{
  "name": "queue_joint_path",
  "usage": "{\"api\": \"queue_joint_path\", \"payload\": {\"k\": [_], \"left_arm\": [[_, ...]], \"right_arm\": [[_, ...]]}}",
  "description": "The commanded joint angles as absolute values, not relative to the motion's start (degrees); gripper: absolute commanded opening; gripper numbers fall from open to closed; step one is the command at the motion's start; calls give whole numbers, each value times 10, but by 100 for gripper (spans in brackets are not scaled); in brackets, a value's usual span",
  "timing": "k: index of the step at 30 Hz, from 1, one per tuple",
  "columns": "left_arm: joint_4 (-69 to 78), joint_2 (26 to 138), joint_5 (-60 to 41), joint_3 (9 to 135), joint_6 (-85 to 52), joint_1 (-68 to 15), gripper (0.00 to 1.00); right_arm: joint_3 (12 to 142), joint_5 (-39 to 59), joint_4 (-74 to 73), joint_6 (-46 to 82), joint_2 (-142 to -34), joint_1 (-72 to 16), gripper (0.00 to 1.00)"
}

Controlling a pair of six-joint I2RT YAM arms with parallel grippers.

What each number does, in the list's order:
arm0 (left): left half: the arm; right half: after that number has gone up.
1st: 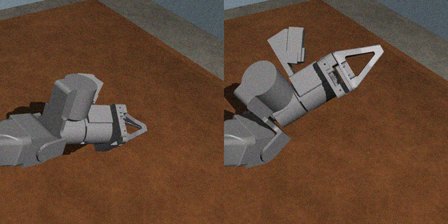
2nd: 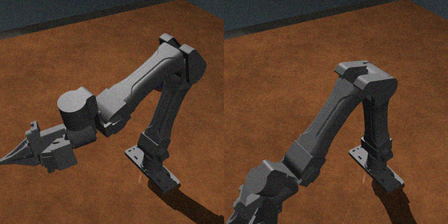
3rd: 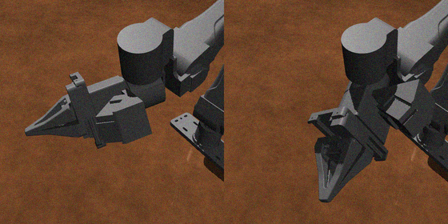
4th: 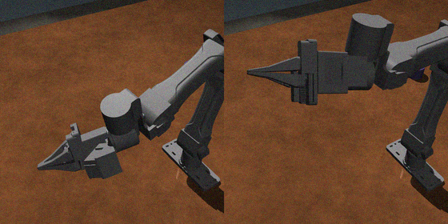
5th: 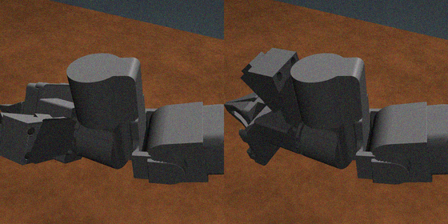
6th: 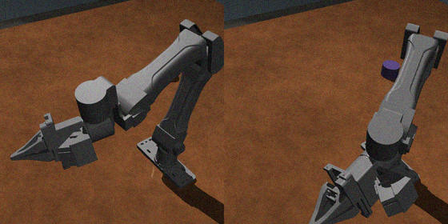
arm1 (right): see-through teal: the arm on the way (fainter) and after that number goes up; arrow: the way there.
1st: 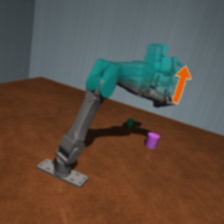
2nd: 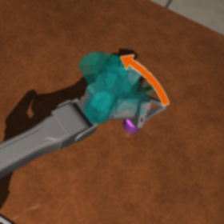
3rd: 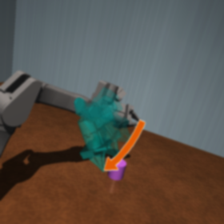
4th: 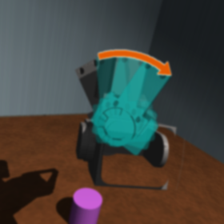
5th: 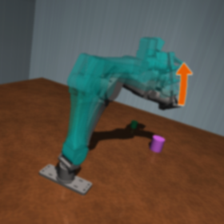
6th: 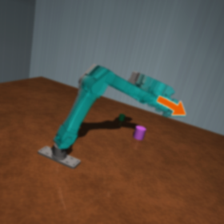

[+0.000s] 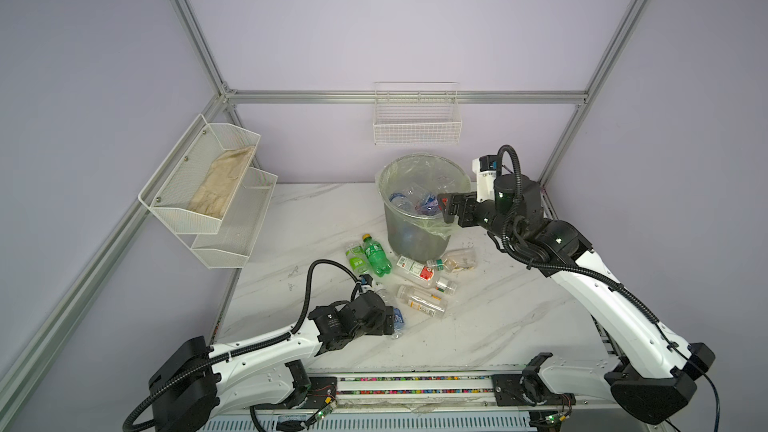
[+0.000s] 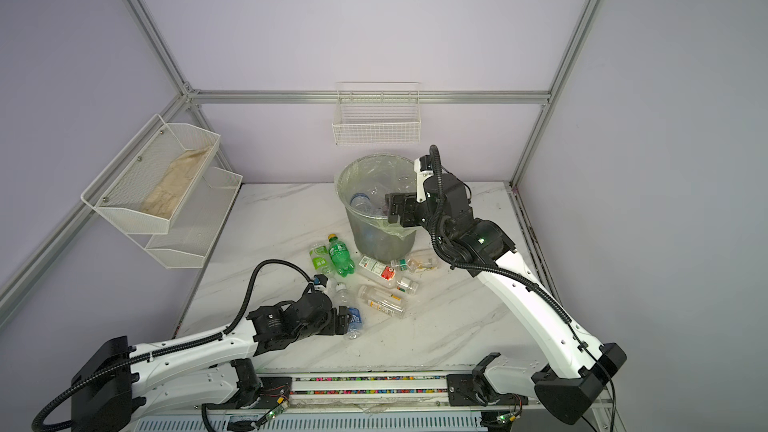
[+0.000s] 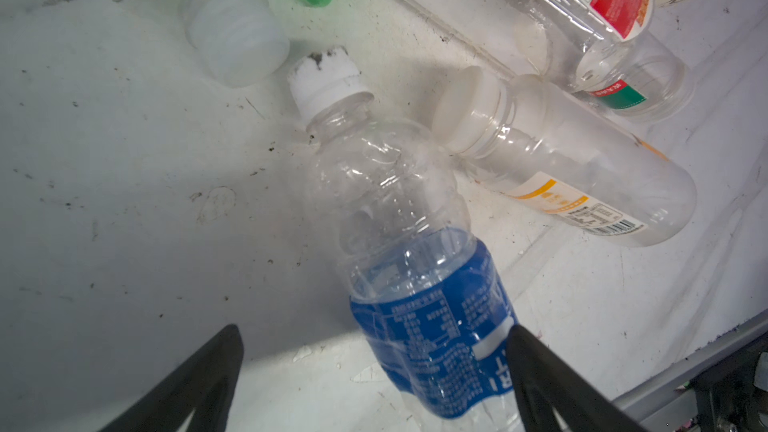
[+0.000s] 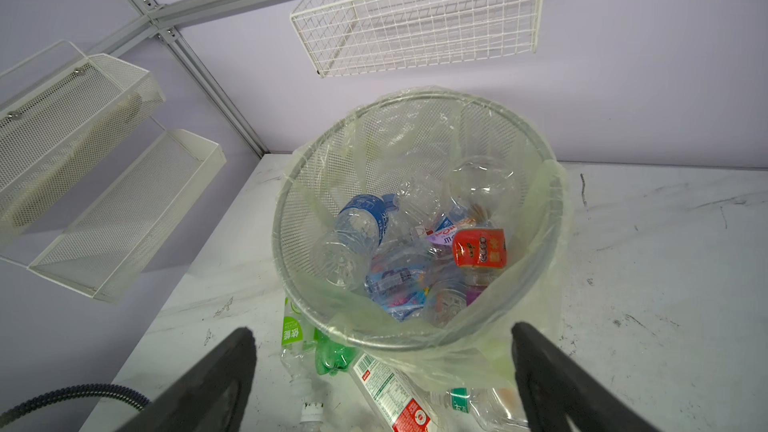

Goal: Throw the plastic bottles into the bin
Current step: 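Withdraw the right gripper while the left gripper lowers onto another blue-label bottle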

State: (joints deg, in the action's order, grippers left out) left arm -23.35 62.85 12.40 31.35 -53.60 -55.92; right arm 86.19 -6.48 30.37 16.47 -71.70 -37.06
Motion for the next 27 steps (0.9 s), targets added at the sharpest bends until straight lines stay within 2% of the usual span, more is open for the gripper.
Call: {"api": "queue_joint_path", "payload": {"k": [1,14,27], "left_arm": [[-189,649,143,376,-564,-563,95],[-172,707,148,399,-573,-569,92],[-167,772,161,419,-562,-569,84]], "right_arm": [[851,-64,293,172,-704,-372,97],[835,-63,293,173,-686,-372,97],[813,-47,287,176,-672,-372,97]]}}
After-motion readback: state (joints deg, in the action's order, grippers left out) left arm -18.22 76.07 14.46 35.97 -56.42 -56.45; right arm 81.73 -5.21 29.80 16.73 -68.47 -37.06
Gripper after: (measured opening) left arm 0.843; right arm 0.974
